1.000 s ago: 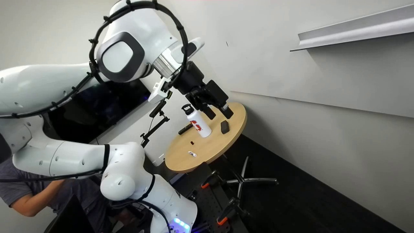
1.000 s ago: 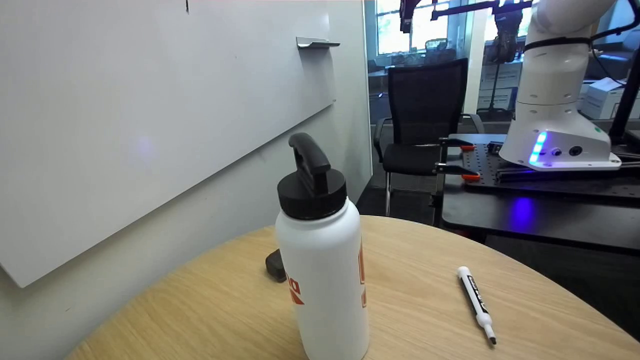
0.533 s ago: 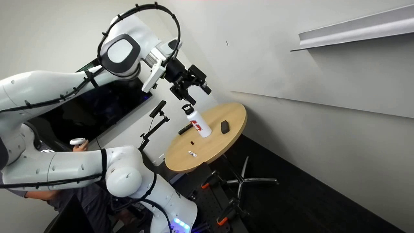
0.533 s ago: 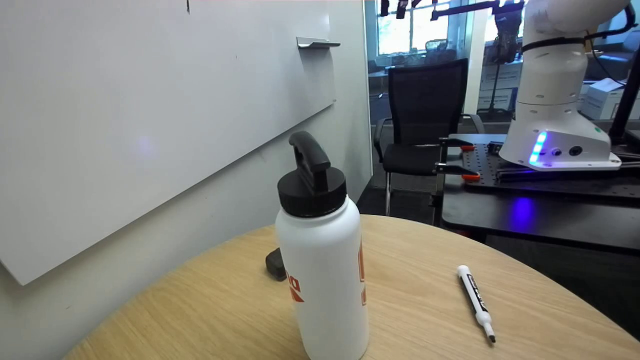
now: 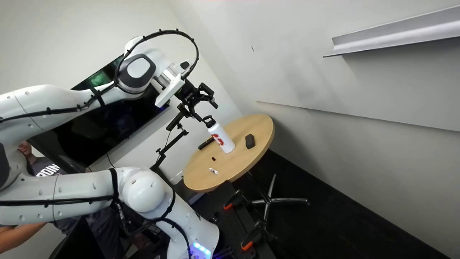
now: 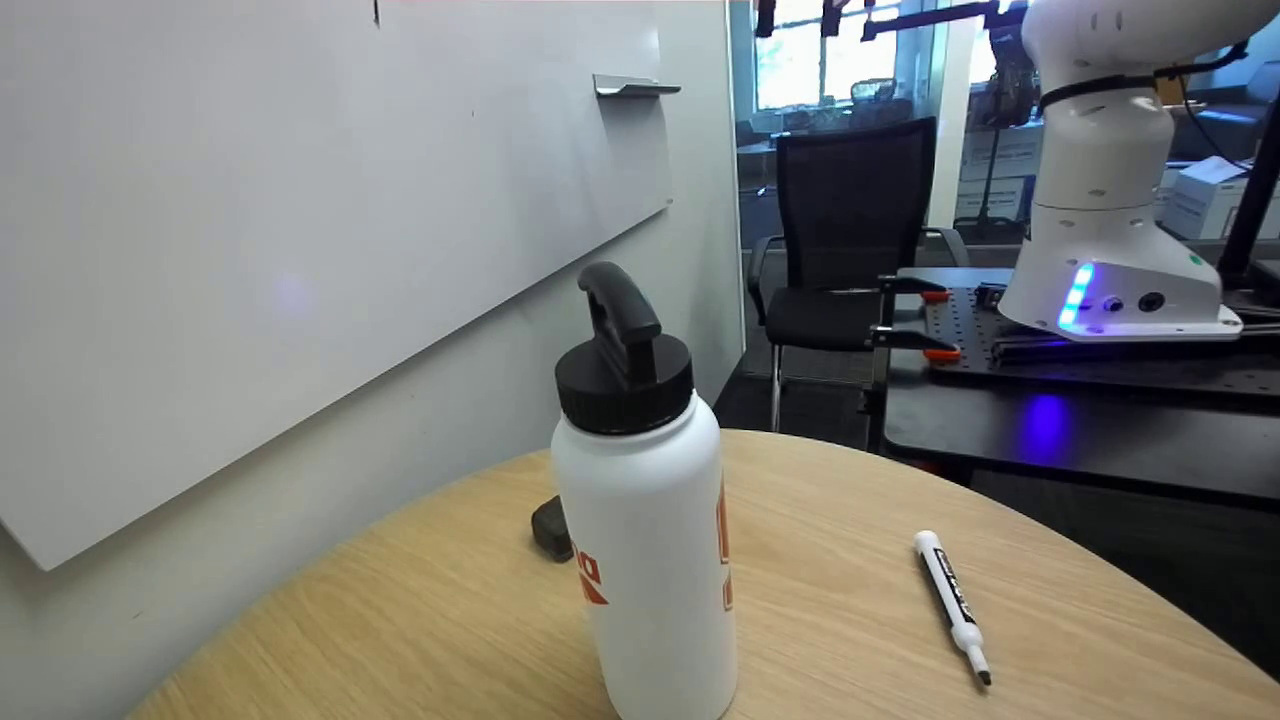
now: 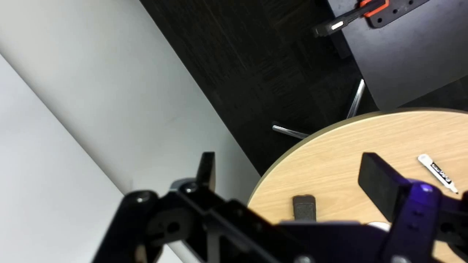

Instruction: Remove the lid from the white bottle

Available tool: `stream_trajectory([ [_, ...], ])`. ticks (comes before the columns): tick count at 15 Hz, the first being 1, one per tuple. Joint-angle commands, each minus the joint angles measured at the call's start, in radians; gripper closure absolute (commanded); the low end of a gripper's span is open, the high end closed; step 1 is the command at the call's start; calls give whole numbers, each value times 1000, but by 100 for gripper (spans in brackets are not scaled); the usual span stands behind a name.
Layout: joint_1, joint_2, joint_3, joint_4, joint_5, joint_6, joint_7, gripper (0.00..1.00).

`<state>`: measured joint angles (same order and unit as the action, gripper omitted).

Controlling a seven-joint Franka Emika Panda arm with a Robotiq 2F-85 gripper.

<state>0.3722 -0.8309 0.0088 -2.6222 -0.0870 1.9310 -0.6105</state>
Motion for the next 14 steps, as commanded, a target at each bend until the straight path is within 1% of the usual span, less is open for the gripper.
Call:
stream_trajectory([
  [1, -8, -1, 3, 1, 5, -2, -15, 0],
  [3, -8, -2, 1, 1, 5, -2, -20, 0],
  [4, -29, 1, 9, -6, -18, -8, -4, 0],
  [5, -16, 11, 10, -6, -16, 16, -14, 0],
  [7, 33, 59, 35, 12, -7, 62, -57, 0],
  [9, 91, 123, 80, 43, 14, 115, -94, 0],
  [12, 165, 247, 158, 119, 26, 208, -116, 0],
  [14, 193, 344, 198, 186, 10, 273, -143, 0],
])
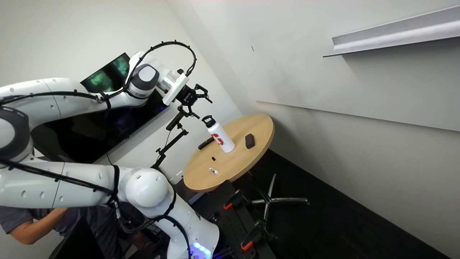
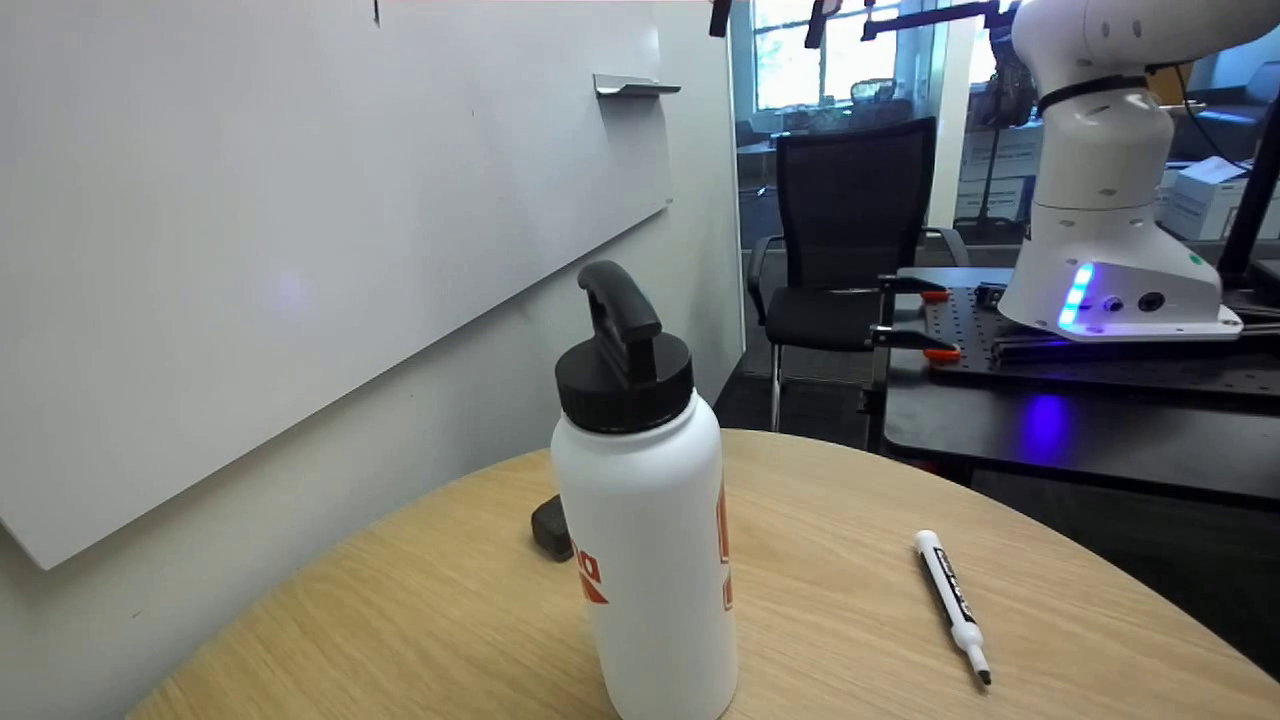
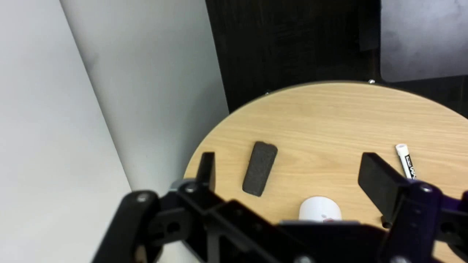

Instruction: Remove the lid from the white bottle

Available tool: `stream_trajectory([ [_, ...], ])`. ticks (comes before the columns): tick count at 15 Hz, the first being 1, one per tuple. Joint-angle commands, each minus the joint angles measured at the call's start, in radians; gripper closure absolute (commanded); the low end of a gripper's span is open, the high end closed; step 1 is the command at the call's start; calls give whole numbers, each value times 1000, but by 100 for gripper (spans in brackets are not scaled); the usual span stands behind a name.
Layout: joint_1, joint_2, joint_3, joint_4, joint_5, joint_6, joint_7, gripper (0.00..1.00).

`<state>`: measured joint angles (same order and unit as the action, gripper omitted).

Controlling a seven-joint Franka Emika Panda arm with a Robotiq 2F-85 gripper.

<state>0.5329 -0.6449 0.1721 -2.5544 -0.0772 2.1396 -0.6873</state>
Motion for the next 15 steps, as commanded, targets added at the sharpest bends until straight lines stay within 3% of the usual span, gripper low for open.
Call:
stream_trajectory([
  [1, 44, 210, 53, 158, -7, 95, -82, 0],
  [5, 85, 402, 85, 322, 31, 157, -232, 0],
  [12, 85, 645, 173, 557, 237, 92, -589, 0],
  [13, 62, 594, 185, 486, 189, 140, -500, 0],
  [15, 54, 620, 201, 499, 197, 141, -507, 0],
])
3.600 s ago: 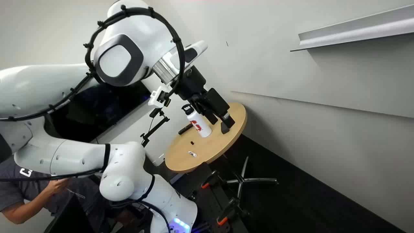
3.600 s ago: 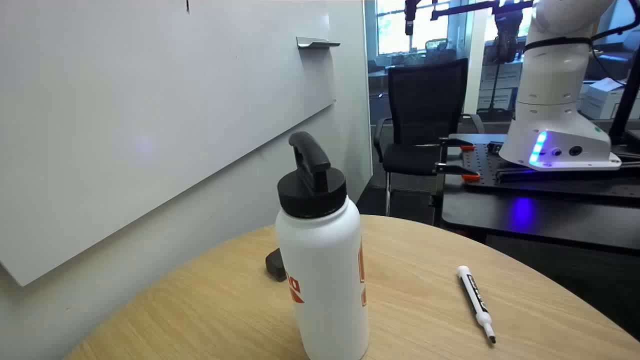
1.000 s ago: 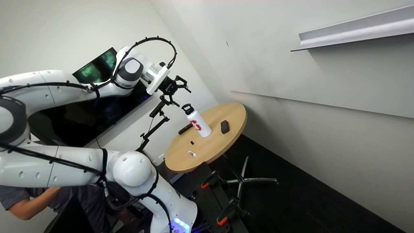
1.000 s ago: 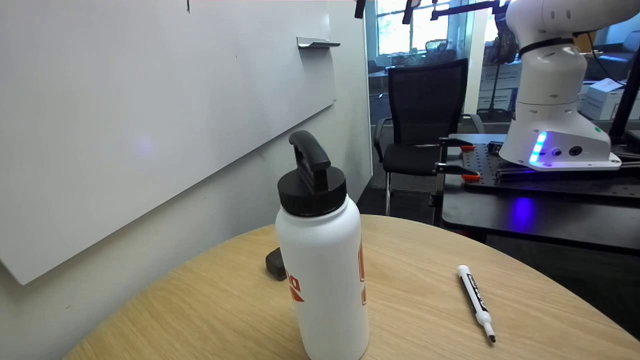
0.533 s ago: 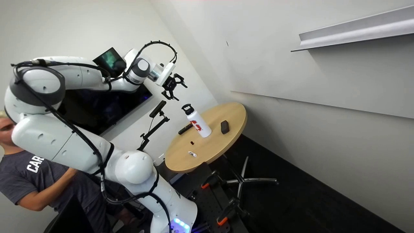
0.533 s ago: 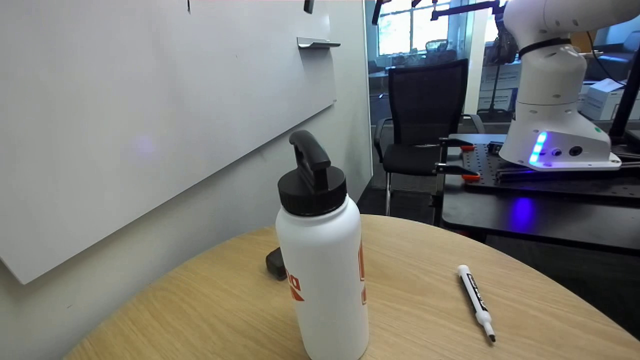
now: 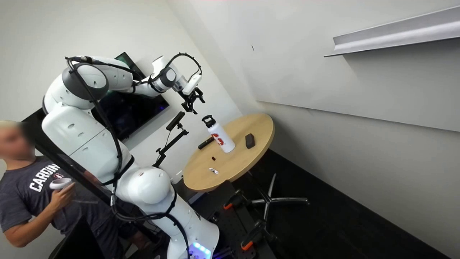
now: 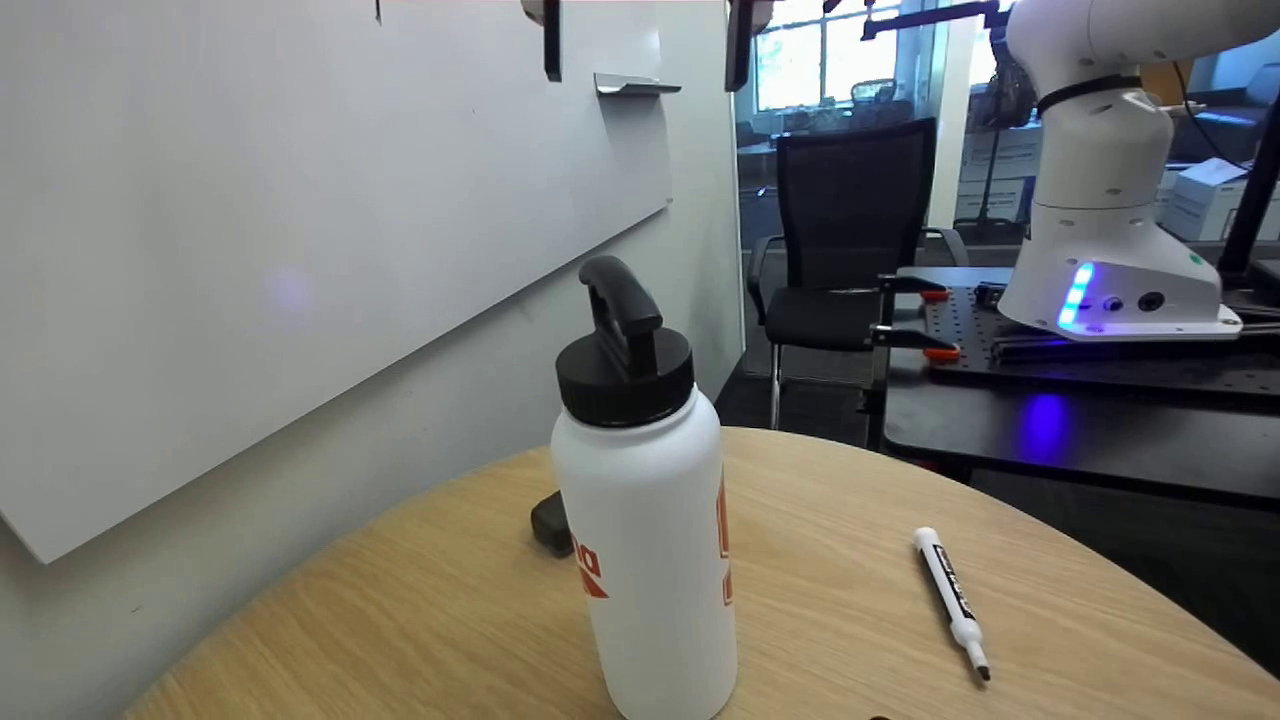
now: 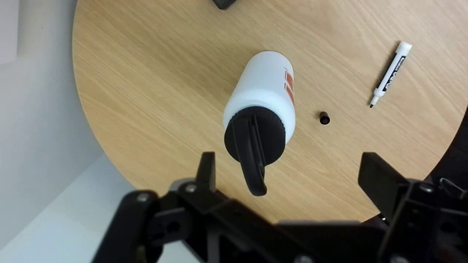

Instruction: Remove the lid from the white bottle

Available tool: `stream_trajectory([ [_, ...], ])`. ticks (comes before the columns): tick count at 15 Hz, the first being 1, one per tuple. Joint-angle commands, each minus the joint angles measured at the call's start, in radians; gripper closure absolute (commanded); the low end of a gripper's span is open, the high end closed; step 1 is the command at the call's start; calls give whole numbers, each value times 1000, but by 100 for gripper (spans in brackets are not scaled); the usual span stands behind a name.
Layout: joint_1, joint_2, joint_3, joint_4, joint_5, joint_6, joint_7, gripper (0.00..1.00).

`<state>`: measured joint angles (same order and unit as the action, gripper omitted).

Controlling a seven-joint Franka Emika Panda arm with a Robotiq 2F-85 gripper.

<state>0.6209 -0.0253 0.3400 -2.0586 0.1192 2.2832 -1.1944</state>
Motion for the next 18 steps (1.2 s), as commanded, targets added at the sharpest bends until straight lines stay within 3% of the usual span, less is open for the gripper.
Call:
stream_trajectory([
  [1, -36, 1, 35, 2, 0, -2, 0, 0],
  [6, -40, 22, 44, 25, 4, -1, -23, 0],
  [13, -31, 172, 114, 144, -234, -37, 104, 0],
  [18, -26, 268, 132, 245, -278, -147, 115, 0],
])
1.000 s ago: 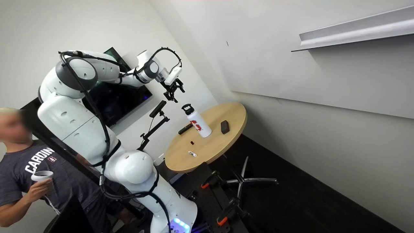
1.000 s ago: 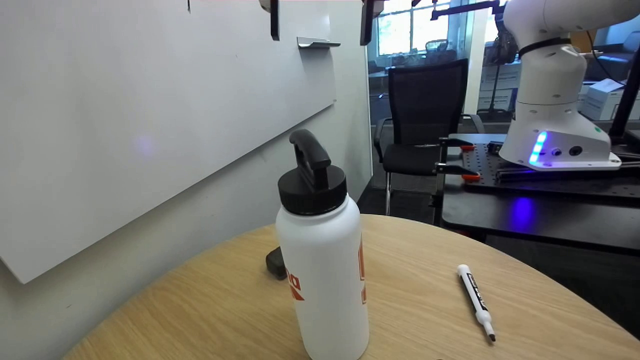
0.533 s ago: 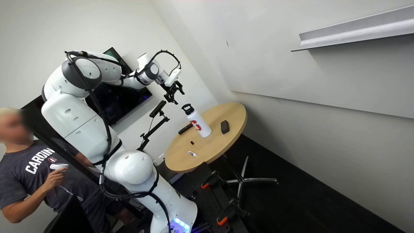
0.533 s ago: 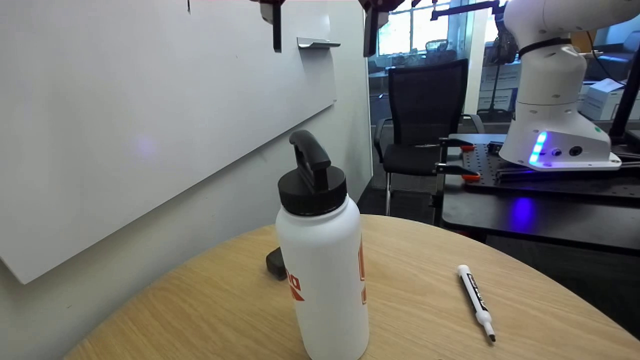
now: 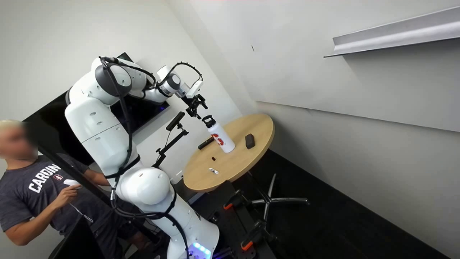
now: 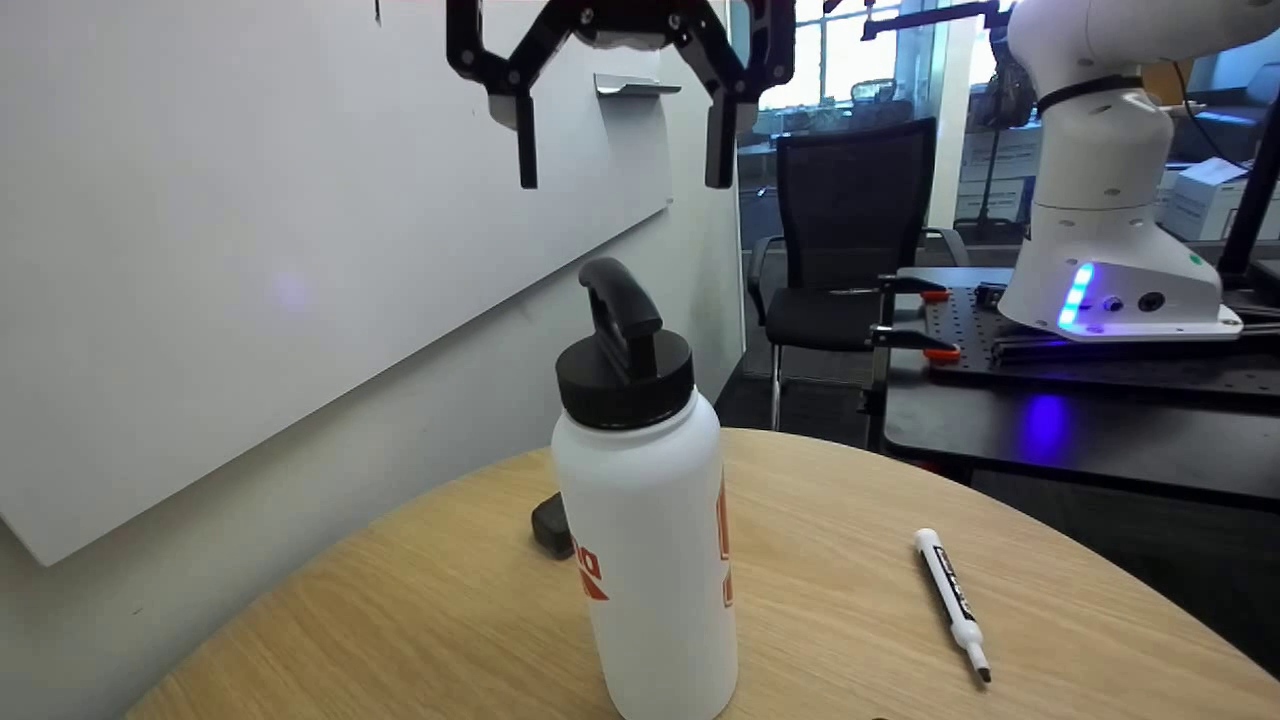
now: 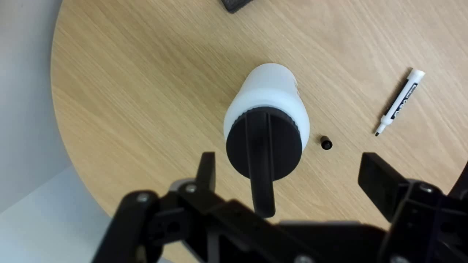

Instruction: Remove the lid from the white bottle

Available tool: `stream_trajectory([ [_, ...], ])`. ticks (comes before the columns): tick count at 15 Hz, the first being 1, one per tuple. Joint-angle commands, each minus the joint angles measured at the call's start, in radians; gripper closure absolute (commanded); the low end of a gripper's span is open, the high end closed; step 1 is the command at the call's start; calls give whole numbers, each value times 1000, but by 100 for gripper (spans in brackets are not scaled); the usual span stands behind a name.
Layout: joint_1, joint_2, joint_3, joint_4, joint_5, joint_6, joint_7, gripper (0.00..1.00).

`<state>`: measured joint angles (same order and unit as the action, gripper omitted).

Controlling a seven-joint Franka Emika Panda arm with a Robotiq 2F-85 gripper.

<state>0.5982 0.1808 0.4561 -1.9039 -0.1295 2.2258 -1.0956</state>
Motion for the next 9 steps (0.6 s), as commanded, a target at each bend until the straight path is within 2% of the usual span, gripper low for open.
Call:
stream_trajectory([
  [1, -2, 81, 19, 115, -29, -119, 9, 0],
  [4, 3, 128, 26, 176, -25, -172, -10, 0],
  [9, 16, 204, 32, 254, -26, -199, -47, 0],
])
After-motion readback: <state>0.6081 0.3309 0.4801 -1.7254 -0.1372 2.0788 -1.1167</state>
